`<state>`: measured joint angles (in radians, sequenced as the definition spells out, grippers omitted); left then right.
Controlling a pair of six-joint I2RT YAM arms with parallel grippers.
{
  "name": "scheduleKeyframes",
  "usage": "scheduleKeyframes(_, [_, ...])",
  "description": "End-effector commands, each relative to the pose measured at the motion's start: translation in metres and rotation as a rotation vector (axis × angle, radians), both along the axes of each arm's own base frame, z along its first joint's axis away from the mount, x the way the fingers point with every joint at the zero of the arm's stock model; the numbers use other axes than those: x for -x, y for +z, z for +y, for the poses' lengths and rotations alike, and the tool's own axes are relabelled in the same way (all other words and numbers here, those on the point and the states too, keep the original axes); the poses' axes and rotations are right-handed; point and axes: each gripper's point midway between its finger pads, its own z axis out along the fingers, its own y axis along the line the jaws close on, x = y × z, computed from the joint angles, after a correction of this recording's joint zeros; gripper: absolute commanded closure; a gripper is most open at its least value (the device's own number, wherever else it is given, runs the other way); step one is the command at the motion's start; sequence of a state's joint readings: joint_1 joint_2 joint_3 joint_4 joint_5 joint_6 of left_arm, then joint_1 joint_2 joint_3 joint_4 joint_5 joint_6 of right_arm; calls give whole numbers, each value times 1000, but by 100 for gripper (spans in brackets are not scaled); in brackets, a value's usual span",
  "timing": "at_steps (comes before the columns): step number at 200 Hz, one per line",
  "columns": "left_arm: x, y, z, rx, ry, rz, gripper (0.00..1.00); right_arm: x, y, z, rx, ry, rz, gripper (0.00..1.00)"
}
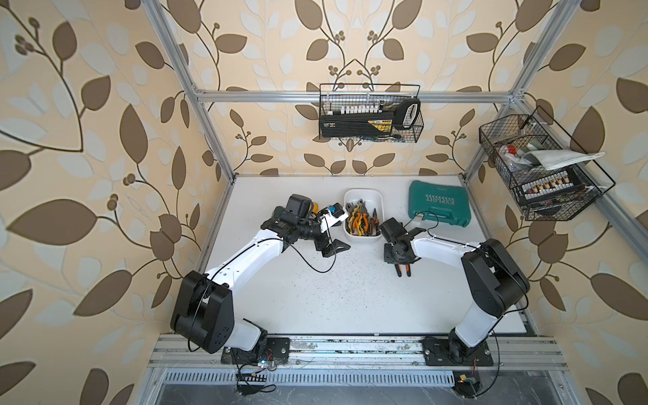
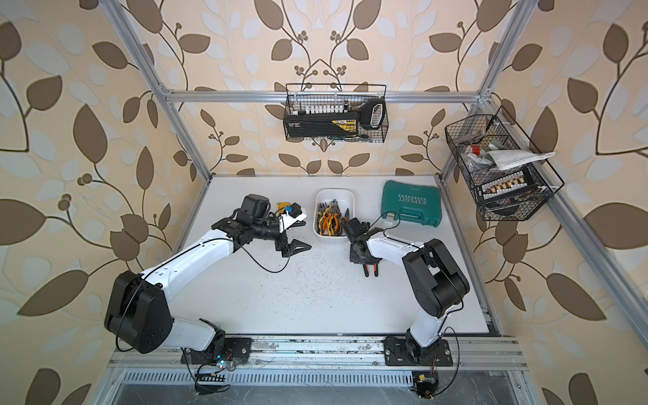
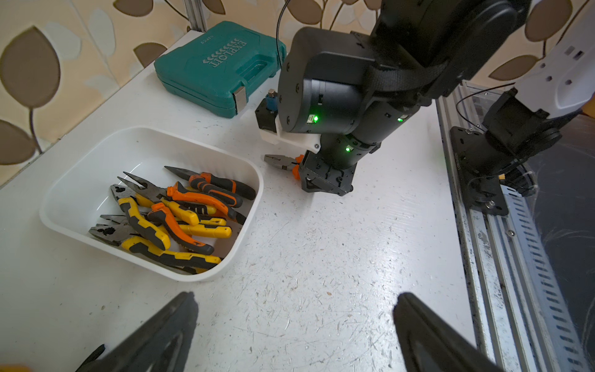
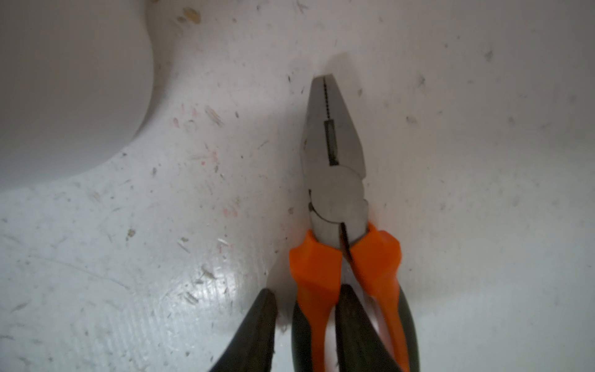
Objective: Take the pliers out of the storage box
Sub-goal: Place the pliers at the center of the board, then pick up the pliers from the storage box.
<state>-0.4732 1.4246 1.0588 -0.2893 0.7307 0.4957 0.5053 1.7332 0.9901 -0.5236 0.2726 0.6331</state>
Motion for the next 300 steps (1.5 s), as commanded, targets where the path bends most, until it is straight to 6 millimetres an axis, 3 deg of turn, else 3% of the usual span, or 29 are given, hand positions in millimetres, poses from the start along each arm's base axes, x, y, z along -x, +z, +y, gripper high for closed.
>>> scheduleKeyframes(1, [5,-1,2,-12,-3,-9,1,10,4,-3,-9,-7,14,64])
scheduleKeyframes(40, [-5,-5,13,-30,69,8,1,4,47,4,-50,15,-77,48])
scheduleKeyframes(65, [-8,-10,25,-55,106,-10,1,-11,73,18,-105,33,-129,37])
scheduleKeyframes(85, [-10,-10,28,-65,123,-32,1,-33,88,36,-152,46,-156,32])
scheduleKeyframes(134, [-38,-6,32,-82,217,-97,1,-106,107,74,-144,52,-188,32])
scheduleKeyframes(170, [-49,-6,33,-73,237,-107,1,-152,95,88,-123,38,-168,35])
scheduleKeyframes(205, [-63,0,34,-53,269,-121,1,-180,77,92,-159,10,-141,39])
scheduleKeyframes(264, [-67,2,43,-34,281,-100,1,-203,57,92,-214,-11,-106,52])
scheduleKeyframes(300, [-64,-1,43,-35,270,-86,1,-206,45,98,-242,4,-74,53])
